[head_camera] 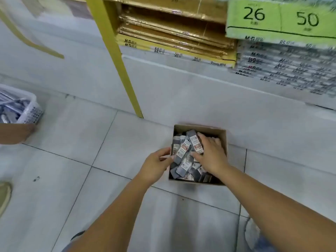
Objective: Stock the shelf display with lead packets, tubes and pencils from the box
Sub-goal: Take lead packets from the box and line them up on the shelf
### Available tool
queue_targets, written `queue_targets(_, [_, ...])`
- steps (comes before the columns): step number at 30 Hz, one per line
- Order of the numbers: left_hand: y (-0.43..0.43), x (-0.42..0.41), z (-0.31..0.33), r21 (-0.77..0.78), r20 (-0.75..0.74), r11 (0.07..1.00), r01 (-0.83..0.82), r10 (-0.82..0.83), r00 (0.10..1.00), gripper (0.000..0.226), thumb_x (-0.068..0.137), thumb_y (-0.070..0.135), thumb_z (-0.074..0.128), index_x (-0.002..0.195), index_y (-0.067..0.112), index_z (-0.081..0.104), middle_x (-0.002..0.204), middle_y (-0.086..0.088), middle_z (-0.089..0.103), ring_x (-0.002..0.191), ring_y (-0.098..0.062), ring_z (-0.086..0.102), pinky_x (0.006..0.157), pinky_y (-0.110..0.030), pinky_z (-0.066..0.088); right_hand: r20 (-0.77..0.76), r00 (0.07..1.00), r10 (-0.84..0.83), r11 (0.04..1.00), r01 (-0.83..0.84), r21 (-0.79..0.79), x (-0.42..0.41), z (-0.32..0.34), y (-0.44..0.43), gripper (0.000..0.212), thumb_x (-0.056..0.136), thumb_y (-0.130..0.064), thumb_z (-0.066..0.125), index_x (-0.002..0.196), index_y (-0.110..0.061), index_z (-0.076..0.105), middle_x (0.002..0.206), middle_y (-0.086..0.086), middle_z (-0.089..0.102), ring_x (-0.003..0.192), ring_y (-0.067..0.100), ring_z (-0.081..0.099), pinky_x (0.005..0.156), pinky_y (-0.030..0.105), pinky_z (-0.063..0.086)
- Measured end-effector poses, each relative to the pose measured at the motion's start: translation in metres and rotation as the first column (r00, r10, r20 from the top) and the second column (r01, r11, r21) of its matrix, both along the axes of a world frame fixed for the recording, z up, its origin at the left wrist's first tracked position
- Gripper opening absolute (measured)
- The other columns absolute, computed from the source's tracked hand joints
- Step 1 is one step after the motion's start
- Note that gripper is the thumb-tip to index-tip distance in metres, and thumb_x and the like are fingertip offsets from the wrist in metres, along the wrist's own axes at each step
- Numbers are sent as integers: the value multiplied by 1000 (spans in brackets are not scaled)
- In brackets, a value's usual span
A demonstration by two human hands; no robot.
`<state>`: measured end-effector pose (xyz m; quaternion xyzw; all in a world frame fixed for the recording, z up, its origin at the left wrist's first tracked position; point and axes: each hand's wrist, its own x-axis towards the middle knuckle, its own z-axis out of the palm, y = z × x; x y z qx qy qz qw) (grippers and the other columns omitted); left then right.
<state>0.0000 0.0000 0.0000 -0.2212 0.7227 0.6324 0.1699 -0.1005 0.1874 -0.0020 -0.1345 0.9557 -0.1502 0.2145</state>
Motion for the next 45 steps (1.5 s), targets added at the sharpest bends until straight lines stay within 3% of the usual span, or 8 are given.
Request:
queue_targets(6, [3, -2, 4, 64, 39, 998, -5, 2, 999, 27, 100, 24, 58, 112, 48, 63, 117, 13, 70, 109, -11, 65, 92, -37, 54, 167, 986, 7, 994, 11, -107, -6, 3, 1, 69, 78, -37, 76, 140, -30, 44, 126, 2, 53, 119, 25, 41, 98, 34, 34])
queue_targets(13, [-7, -1, -4, 87, 53, 996, 23, -28, 998, 34, 98, 29, 61, 131, 37, 62, 127, 12, 67, 117, -10, 63, 98, -40, 54, 190, 971, 145, 989, -135, -64, -22, 1, -11, 99, 69, -44, 81, 150, -31, 27, 146, 0, 43, 128, 26, 37, 98, 33, 29])
queue_targets(18, [-6, 1, -1, 84, 53, 996, 25, -29, 998, 34, 100, 27, 58, 134, 33, 60, 126, 5, 68, 117, -13, 63, 100, -43, 53, 137, 965, 223, 974, -226, 3, -27, 9, -19, 90, 62, -50, 84, 138, -27, 43, 132, -3, 51, 121, 20, 46, 96, 38, 40])
queue_targets(24, [-1, 0, 8, 36, 68, 999, 39, -42, 997, 37, 102, 22, 54, 138, 33, 56, 128, 5, 67, 117, -14, 63, 98, -41, 53, 226, 951, 211, 971, -176, -163, -25, 16, -10, 42, 69, -39, 82, 87, -39, 45, 86, -16, 57, 79, 8, 54, 59, 25, 37])
queue_targets(29, [0, -2, 13, 1, 83, 999, 36, -36, 996, 38, 100, 25, 57, 137, 34, 57, 129, 9, 65, 114, -14, 63, 92, -39, 54, 357, 899, 255, 965, -212, -155, -27, 21, -6, 30, 78, -37, 76, 94, -36, 52, 87, -17, 60, 85, 11, 60, 66, 28, 43])
queue_targets(34, [5, -2, 17, -48, 101, 999, -19, 23, 995, 37, 99, 21, 59, 133, 35, 58, 129, 2, 66, 105, -14, 64, 85, -35, 55, 458, 855, 242, 966, -170, -193, -34, 31, -2, 24, 82, -25, 75, 77, -35, 54, 76, -19, 61, 67, -9, 54, 50, 7, 35])
queue_targets(40, [7, -4, 38, -213, 99, 977, 7, 15, 995, 58, 93, 32, 68, 147, 28, 46, 140, 5, 52, 116, -15, 60, 97, -31, 49, 449, 885, 124, 958, 11, -287, -37, 46, 9, 16, 82, -14, 74, 90, -20, 62, 91, 1, 71, 85, 19, 68, 76, 31, 54])
queue_targets(45, [13, -8, 73, -269, -28, 960, 78, -89, 996, 45, 92, 31, 70, 130, 45, 50, 133, 11, 49, 120, -9, 49, 93, -18, 38, 409, 899, 154, 920, 20, -391, -37, 85, 13, 21, 82, -10, 74, 86, -26, 60, 85, -4, 69, 76, 13, 67, 66, 20, 52])
